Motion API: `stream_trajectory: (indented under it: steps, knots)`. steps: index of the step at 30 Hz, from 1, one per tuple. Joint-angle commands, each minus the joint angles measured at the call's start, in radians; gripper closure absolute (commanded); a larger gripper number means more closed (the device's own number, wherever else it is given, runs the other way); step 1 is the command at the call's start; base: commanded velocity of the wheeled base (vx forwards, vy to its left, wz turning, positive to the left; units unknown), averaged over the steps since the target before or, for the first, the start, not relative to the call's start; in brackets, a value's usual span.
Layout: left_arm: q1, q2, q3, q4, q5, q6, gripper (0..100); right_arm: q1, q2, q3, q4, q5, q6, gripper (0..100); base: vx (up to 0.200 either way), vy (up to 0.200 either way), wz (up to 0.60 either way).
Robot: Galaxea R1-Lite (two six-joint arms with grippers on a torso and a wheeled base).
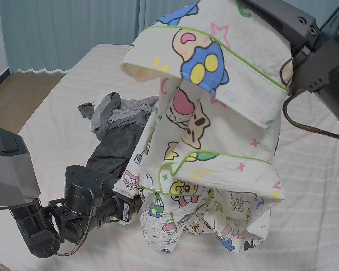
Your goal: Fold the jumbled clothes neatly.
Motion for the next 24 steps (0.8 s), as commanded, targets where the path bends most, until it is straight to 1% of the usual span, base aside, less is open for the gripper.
stream_trajectory:
  steps: [1,2,3,9,12,13,14,17,19,20,24]
  knots:
    - [0.000,-0.006,0.005,-0.005,-0.001,-0.004,100,-0.025,-0.003,0.006,0.002,0.001,-0.001,100,0.000,0.000,0.00]
    - [0.000,-0.006,0.005,-0.005,-0.001,-0.004,100,-0.025,-0.003,0.006,0.002,0.001,-0.001,100,0.000,0.000,0.00]
    - [0.007,-0.037,0.010,-0.034,-0.001,-0.007,100,-0.068,-0.006,0.009,0.003,0.001,-0.001,100,0.000,0.000,0.00]
    - [0.049,-0.152,0.048,-0.056,-0.001,-0.004,100,-0.175,-0.020,0.040,0.005,0.003,-0.001,100,0.000,0.000,0.00]
    - [0.090,-0.217,0.053,-0.053,-0.002,-0.004,100,-0.226,-0.024,0.065,0.003,0.003,-0.001,100,0.000,0.000,0.00]
    - [0.090,-0.217,0.053,-0.053,-0.002,-0.004,100,-0.226,-0.024,0.065,0.003,0.003,-0.001,100,0.000,0.000,0.00]
    - [0.125,-0.252,0.050,-0.054,-0.010,-0.002,100,-0.252,-0.027,0.075,0.003,0.003,-0.001,100,0.000,0.000,0.00]
    - [0.167,-0.318,0.045,-0.051,-0.034,-0.001,100,-0.284,-0.043,0.097,0.005,0.003,-0.001,100,0.000,0.000,0.00]
    - [0.167,-0.318,0.045,-0.051,-0.034,-0.001,100,-0.284,-0.043,0.097,0.005,0.003,-0.001,100,0.000,0.000,0.00]
    - [0.188,-0.382,0.034,-0.045,-0.045,-0.001,100,-0.309,-0.050,0.120,0.005,0.001,-0.001,100,0.000,0.000,0.00]
    - [0.196,-0.434,-0.009,-0.039,-0.047,0.005,100,-0.335,-0.064,0.127,0.005,0.001,-0.001,100,0.000,0.000,0.00]
